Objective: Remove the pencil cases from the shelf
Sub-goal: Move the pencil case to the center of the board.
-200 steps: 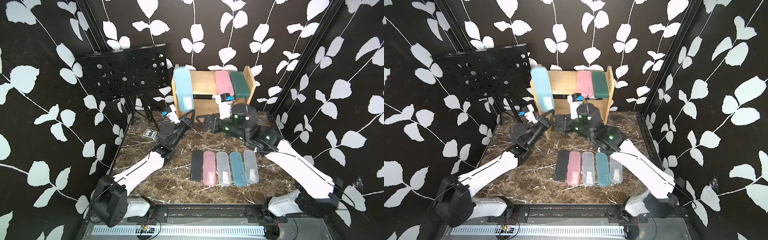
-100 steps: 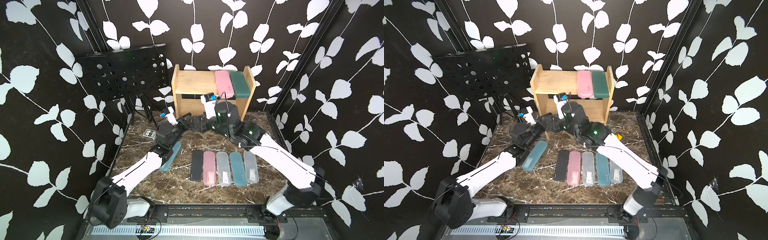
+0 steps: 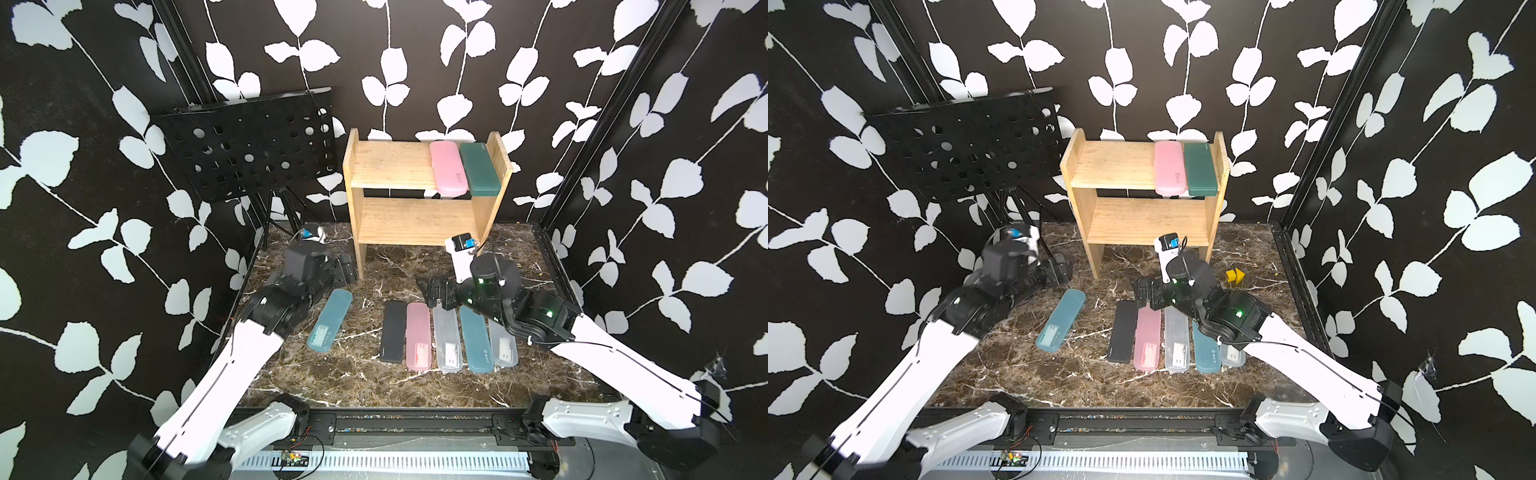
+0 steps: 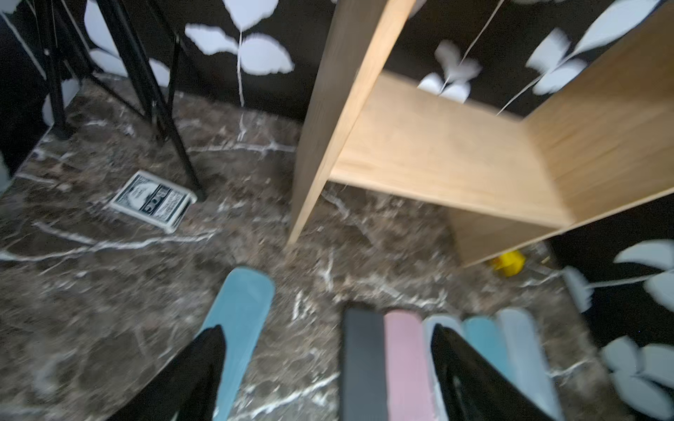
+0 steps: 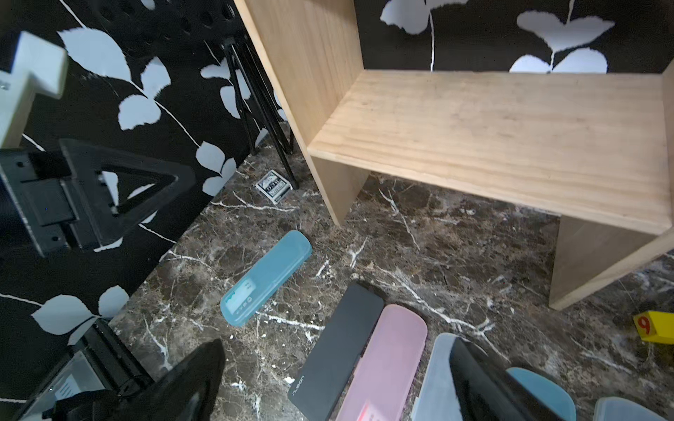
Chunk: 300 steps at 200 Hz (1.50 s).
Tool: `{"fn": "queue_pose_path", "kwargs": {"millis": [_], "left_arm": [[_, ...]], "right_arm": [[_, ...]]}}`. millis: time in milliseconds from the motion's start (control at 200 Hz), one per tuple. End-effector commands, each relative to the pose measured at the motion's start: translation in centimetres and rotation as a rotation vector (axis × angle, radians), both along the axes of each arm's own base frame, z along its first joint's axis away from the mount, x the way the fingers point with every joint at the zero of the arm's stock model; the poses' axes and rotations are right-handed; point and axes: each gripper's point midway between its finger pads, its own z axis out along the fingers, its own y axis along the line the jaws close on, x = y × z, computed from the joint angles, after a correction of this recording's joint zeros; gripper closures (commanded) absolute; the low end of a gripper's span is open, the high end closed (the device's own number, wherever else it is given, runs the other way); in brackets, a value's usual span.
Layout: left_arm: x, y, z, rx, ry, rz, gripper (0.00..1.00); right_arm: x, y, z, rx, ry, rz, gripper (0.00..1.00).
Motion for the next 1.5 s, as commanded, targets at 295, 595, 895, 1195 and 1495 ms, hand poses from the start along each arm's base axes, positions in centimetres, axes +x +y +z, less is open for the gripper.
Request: {"fn": "queue_pose_path", "kwargs": {"millis": [295, 595, 895, 1195, 1495], "left_arm": [[-0.1, 4.2, -16.6, 0.443, 0.561, -0.143, 0.01], [1.8, 3.7, -21.5, 0.354, 0.623, -0.203, 0.01], [1.9, 3.4, -24.4, 0.328, 0.705, -0.244, 0.01], [1.0, 4.1, -26.4, 0.355, 0.775, -0.243, 0.02], [1.0, 4.7, -26.8, 0.372, 0.788, -0.196, 0.01]], "right_arm": [[1.2, -1.3, -5.2, 0.082, 0.135, -0.043, 0.01], [2.1, -1.8, -8.6, 0.067, 0.219, -0.059, 0.01], [2.7, -1.4, -9.8, 0.08, 0.254, -0.072, 0.01], [2.6, -1.7, -10.4, 0.093, 0.269, -0.094, 0.01], [2.5, -1.7, -10.3, 0.091, 0.274, -0.093, 0.01]]}}
